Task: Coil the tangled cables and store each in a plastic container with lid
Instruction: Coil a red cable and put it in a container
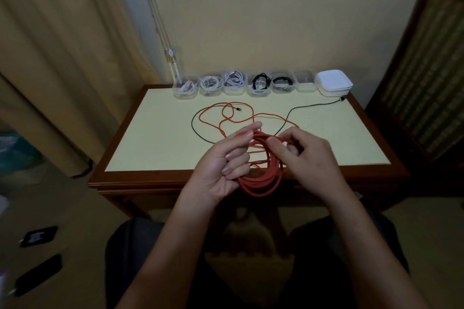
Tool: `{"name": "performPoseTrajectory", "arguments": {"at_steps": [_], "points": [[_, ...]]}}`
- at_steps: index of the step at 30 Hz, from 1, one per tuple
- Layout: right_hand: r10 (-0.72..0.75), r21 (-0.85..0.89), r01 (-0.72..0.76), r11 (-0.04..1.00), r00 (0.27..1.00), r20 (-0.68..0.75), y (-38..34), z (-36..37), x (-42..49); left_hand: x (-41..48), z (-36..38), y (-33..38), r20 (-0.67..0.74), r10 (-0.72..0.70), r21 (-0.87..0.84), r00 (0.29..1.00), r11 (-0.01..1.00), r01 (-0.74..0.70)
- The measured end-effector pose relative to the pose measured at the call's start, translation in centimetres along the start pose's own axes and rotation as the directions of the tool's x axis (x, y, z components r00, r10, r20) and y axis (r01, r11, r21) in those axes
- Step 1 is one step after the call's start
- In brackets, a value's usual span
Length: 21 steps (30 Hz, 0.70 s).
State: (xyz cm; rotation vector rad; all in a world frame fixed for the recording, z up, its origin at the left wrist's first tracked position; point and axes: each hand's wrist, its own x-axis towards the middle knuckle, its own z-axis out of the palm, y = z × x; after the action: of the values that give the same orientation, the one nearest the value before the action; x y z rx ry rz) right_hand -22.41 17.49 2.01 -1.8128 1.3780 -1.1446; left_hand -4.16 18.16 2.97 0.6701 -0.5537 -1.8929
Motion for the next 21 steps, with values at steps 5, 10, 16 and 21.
{"name": "performPoseTrajectory", "arguments": {"at_steps": [5, 10, 16, 21], "points": [[-0.048, 0.131, 0.044, 0.99, 0.998, 0.03, -0.7, 1.2, -0.3, 0.1, -0.5, 0.2, 0.115, -0.071, -0.166, 0.991, 0.982, 0.089], [-0.175, -0.075, 0.163, 0.984, 0.96, -0.217, 1.0, 1.4, 0.6, 0.2, -1.1, 0.0, 0.184, -0.144, -0.173, 0.972, 0.969, 0.177], [0.012, -0.004, -0.015, 1.0, 0.939, -0.344, 1.1, 1.2, 0.4, 0.4, -0.9, -0.3, 0.179, -0.182, 0.026, 0.967, 0.983, 0.18], [0.111, 0.101, -0.097, 0.99, 0.983, -0.144, 1.2, 0.2, 0.4, 0.1, -1.4, 0.4, 0.185, -0.147, -0.138, 0.972, 0.975, 0.174]]}}
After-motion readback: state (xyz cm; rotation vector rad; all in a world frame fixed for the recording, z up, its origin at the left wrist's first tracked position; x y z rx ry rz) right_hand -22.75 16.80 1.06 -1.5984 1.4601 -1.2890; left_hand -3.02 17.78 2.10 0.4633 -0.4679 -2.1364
